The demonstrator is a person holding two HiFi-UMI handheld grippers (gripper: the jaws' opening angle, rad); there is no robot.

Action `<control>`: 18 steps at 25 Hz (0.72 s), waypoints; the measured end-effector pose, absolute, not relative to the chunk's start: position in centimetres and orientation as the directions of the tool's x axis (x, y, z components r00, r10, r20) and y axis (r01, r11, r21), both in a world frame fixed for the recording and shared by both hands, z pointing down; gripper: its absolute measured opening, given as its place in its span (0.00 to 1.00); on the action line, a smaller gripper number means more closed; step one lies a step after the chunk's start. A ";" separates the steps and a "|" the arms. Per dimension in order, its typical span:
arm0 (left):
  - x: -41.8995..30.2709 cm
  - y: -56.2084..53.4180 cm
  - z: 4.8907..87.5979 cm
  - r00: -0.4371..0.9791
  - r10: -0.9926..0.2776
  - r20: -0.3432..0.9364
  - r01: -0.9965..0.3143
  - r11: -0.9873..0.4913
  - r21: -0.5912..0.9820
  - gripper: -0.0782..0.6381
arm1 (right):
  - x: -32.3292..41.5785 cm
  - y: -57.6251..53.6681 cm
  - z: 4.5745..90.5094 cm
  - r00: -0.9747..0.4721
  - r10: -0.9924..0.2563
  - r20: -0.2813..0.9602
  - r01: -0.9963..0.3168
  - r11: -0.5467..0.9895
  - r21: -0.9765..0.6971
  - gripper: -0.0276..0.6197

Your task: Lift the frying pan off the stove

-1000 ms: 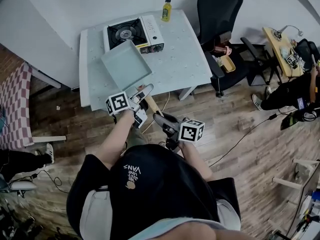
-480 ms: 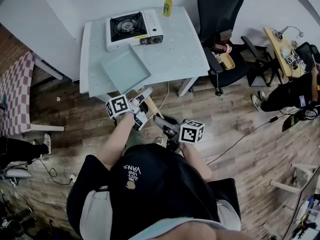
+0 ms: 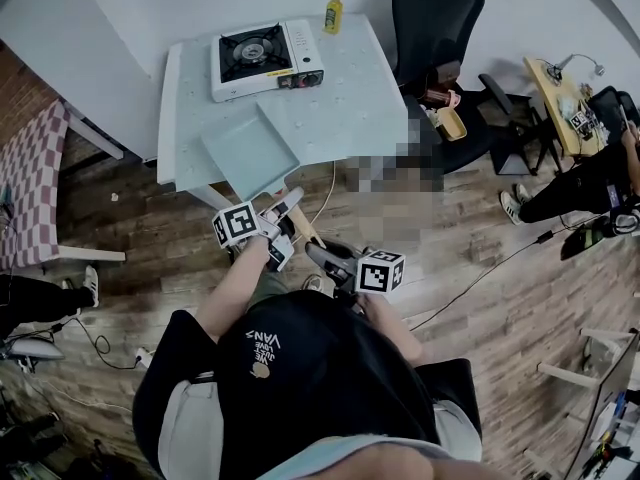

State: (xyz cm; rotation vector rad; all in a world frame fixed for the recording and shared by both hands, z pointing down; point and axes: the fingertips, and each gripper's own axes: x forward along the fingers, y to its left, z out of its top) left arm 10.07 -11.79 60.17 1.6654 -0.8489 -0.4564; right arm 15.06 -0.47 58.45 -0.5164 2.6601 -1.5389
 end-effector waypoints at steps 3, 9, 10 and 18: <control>10.1 -11.6 60.2 0.668 -0.730 0.142 -0.296 -0.086 0.951 0.33 | 15.0 -0.3 58.6 -0.943 -0.293 0.154 -0.281 0.463 -0.840 0.20; 10.1 -11.5 60.1 0.679 -0.721 0.138 -0.300 -0.101 0.948 0.33 | 14.8 -0.1 58.8 -0.938 -0.304 0.166 -0.300 0.471 -0.829 0.20; 10.2 -11.5 60.1 0.682 -0.718 0.139 -0.300 -0.101 0.948 0.33 | 14.8 -0.1 58.8 -0.937 -0.306 0.168 -0.302 0.469 -0.830 0.20; 10.3 -11.6 60.1 0.690 -0.710 0.142 -0.304 -0.105 0.947 0.33 | 14.8 -0.1 58.7 -0.932 -0.319 0.172 -0.312 0.467 -0.827 0.20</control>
